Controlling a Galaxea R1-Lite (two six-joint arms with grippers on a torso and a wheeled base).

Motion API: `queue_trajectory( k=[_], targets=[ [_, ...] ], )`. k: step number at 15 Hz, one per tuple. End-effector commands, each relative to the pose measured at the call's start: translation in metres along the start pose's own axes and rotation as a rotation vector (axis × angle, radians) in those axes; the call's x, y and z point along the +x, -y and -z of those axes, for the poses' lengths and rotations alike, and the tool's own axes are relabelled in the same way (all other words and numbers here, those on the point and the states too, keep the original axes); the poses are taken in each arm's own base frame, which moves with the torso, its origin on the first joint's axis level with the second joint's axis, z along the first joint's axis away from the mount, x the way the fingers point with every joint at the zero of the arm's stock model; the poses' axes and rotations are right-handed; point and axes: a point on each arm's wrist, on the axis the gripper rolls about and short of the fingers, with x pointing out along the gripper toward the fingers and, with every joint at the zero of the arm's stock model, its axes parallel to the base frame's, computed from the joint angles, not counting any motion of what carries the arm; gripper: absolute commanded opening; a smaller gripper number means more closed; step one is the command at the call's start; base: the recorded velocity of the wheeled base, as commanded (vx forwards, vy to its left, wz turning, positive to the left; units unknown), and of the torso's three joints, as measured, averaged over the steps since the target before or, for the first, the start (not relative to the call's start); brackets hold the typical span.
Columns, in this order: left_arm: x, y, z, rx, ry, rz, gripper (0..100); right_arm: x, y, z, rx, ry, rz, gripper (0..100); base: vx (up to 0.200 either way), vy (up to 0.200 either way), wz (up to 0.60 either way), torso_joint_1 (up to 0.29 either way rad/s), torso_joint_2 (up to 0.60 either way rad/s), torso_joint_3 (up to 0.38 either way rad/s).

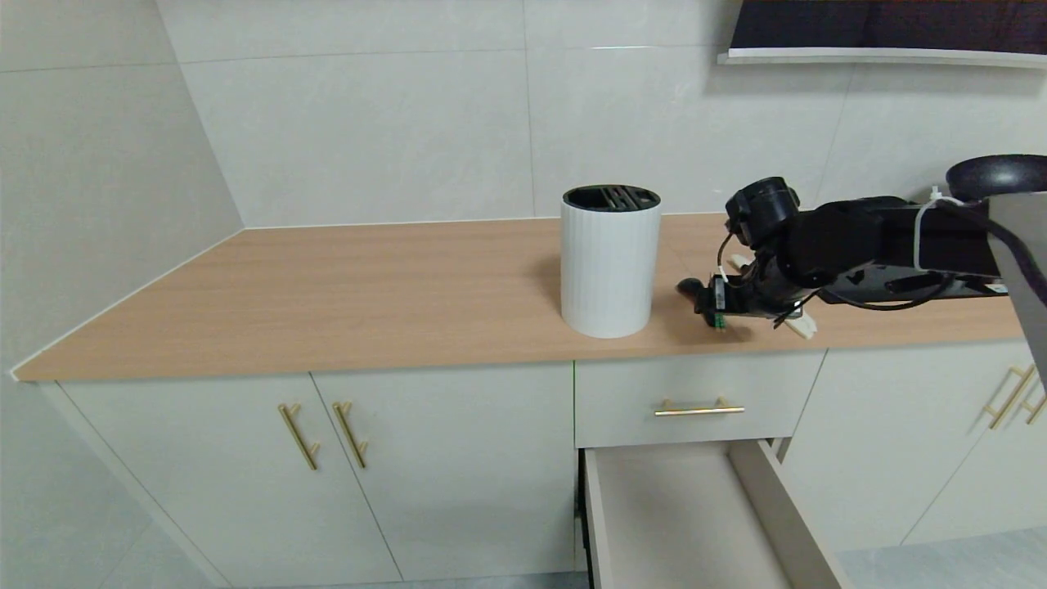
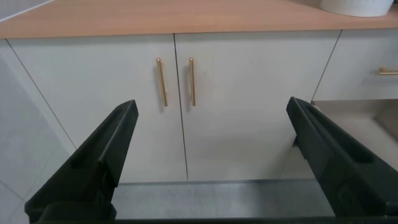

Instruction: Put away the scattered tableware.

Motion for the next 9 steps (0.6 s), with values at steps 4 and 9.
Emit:
queue_trajectory(
  k=[4, 9],
  targets=[
    [0.0, 0.0, 0.0, 0.0, 0.0, -0.001, 100, 0.028, -0.006, 0.01, -0.01, -0.035, 0.012, 100, 0.0, 0.0, 0.0, 0.0, 0.0, 0.0],
    [0.0, 0.0, 0.0, 0.0, 0.0, -0.001, 100, 0.036, -0.009, 0.009, 0.002, -0.002, 0.002, 100, 0.0, 0.0, 0.0, 0.0, 0.0, 0.0]
  ],
)
